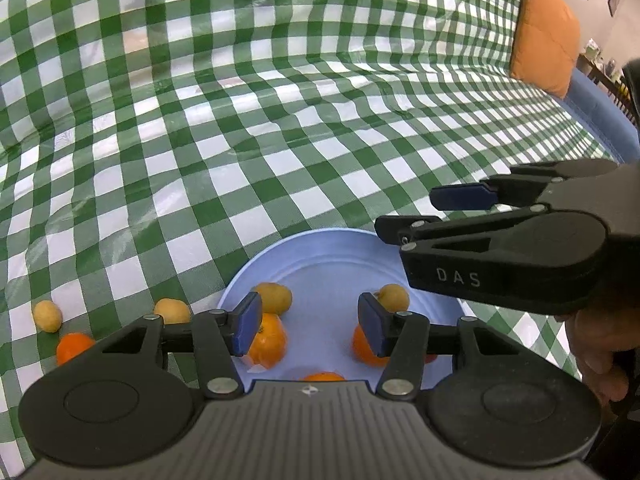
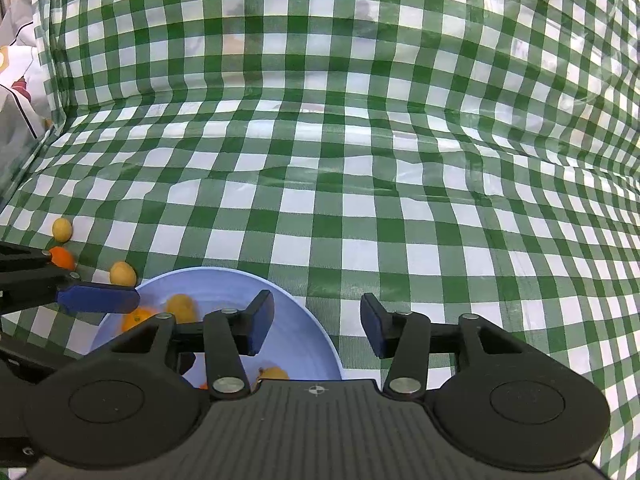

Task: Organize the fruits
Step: 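Open the left tool to drop the orange while the right tool drops the yellow fruit onto the plate, then grasp an orange with the left tool while the right tool grasps a yellow fruit, then carry the orange in the left tool while the right tool carries the yellow fruit over the plate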

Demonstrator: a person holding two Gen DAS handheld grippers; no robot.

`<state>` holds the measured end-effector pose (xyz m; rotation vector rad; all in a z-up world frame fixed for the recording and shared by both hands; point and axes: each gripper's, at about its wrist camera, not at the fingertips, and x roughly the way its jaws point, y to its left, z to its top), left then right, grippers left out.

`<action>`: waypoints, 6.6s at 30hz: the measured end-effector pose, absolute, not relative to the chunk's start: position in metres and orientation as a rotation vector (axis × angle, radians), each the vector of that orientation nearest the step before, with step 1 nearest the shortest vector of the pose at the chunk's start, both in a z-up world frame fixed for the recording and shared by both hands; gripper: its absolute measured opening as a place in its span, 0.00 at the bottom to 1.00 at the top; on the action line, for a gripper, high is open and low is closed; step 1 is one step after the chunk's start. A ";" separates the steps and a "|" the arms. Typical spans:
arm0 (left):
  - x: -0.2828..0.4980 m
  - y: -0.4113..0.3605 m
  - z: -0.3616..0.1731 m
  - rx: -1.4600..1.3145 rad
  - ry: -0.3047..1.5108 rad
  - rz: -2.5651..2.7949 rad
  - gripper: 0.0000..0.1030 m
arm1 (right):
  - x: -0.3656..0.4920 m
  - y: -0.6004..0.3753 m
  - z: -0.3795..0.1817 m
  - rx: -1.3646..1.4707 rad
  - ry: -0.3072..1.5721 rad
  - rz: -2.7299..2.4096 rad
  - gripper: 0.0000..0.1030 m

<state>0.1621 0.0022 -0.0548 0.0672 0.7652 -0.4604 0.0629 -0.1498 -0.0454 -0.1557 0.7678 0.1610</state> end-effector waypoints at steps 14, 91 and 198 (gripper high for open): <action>0.153 0.005 -0.053 0.038 0.752 -0.418 0.50 | 0.066 -0.145 -0.042 -0.155 0.753 0.154 0.54; 0.172 0.150 -0.088 -0.382 0.961 -0.058 0.41 | 0.089 0.030 -0.102 -0.406 0.860 0.395 0.26; 0.183 0.085 -0.032 -0.015 0.872 -0.251 0.38 | 0.051 -0.136 -0.030 -0.033 0.724 0.171 0.27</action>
